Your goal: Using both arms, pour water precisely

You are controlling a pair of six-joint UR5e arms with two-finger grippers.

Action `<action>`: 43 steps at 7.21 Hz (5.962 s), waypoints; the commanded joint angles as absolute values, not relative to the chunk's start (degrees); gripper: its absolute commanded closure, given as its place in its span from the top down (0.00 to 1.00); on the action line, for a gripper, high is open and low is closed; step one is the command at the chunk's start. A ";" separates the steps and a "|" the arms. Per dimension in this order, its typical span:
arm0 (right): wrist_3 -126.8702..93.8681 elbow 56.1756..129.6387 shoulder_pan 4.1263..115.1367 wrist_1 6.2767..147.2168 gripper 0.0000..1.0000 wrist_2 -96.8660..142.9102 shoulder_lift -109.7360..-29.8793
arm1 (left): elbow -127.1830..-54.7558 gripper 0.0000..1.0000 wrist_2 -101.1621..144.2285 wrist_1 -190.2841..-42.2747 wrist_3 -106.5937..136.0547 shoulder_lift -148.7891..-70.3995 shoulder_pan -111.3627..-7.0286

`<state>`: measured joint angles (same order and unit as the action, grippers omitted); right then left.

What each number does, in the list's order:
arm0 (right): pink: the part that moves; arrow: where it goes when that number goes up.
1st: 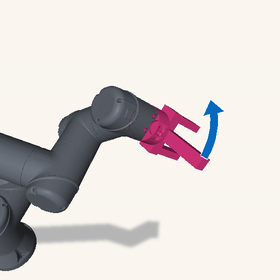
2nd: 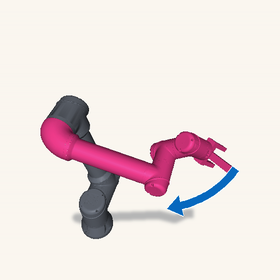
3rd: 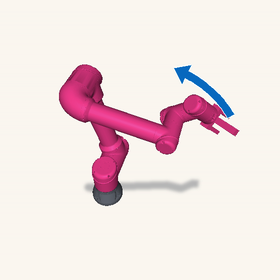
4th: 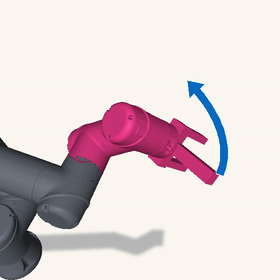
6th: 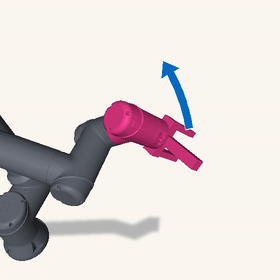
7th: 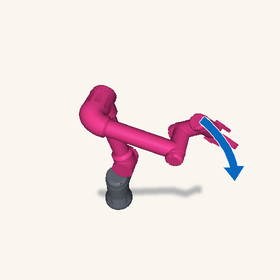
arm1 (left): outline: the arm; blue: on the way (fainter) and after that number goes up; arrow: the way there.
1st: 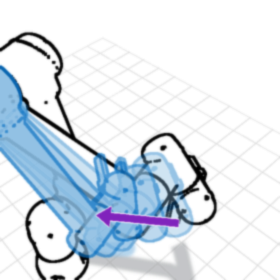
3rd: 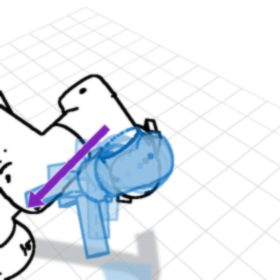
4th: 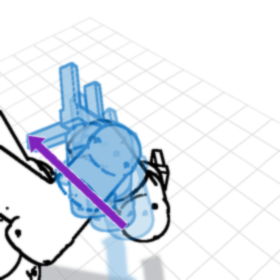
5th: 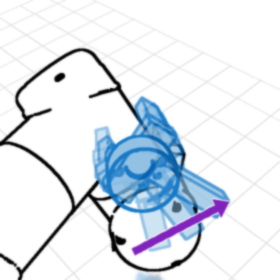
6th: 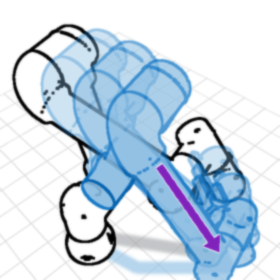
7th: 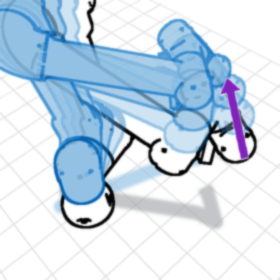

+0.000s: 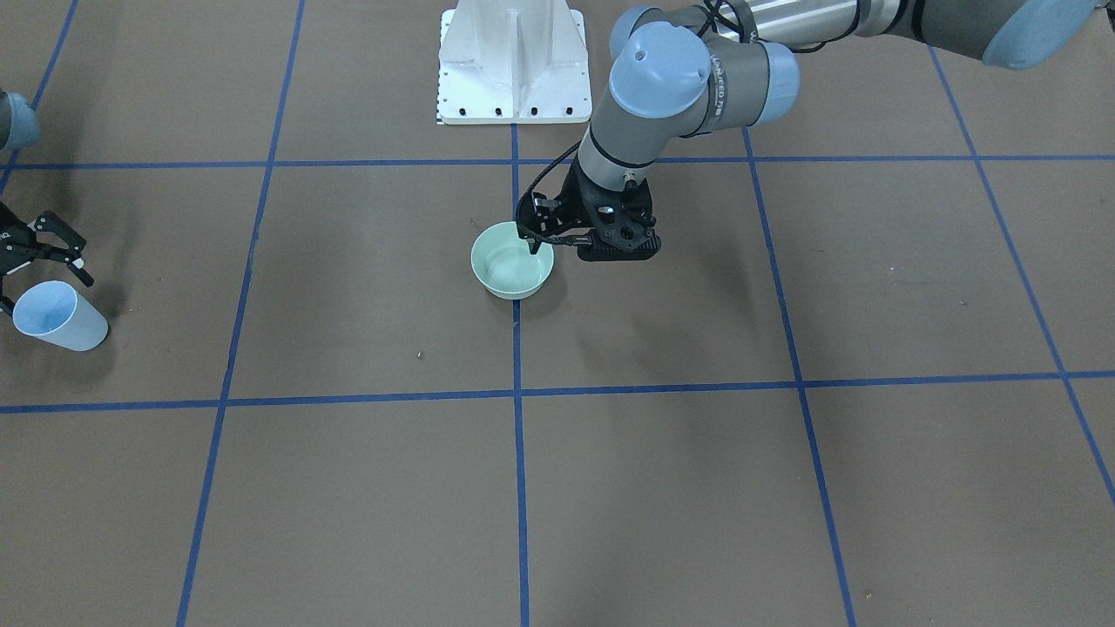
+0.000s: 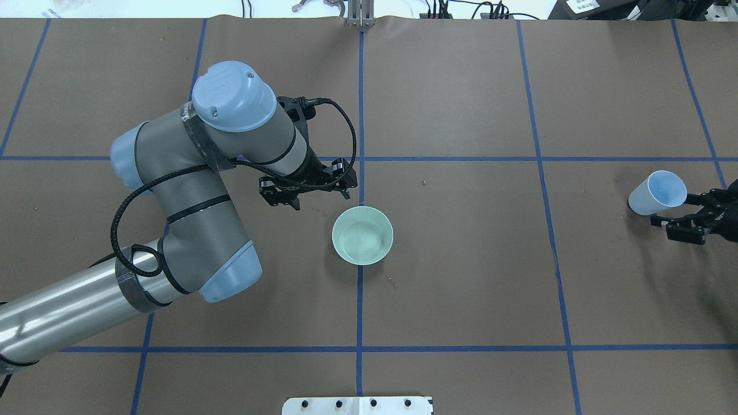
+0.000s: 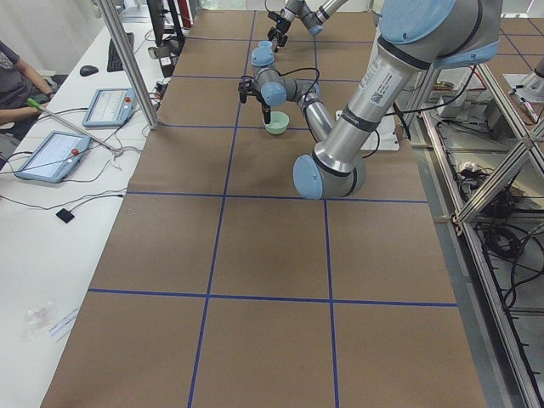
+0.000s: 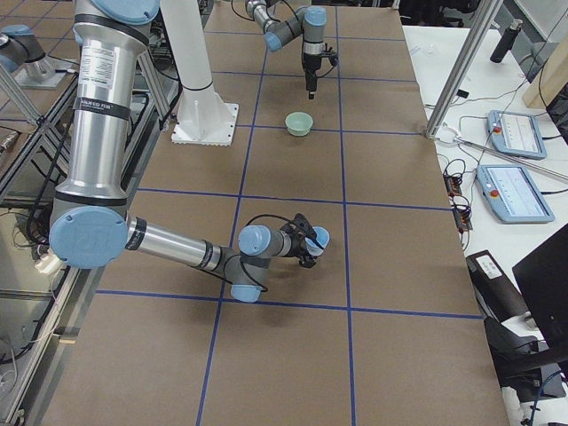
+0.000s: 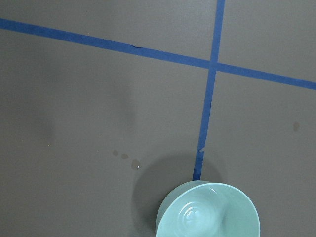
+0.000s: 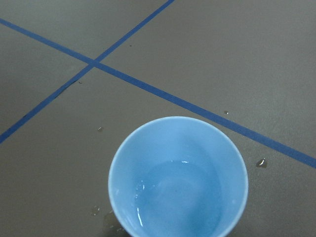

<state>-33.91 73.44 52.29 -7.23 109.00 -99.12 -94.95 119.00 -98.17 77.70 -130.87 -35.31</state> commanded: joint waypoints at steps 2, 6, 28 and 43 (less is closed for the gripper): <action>-33.93 73.13 52.12 -7.38 0.99 107.84 -97.22 | -94.92 1.00 119.00 -98.17 77.70 -130.78 -35.33; -33.66 72.51 51.94 -7.38 0.96 105.91 -96.24 | -94.92 1.00 119.00 -98.17 77.61 -130.78 -35.51; -28.32 101.60 19.69 105.18 0.12 85.17 -48.25 | -99.58 1.00 128.14 -98.61 52.38 -113.56 -50.54; -11.43 97.91 16.79 122.52 0.05 73.39 -41.75 | -99.49 1.00 128.14 -98.88 52.47 -111.54 -50.45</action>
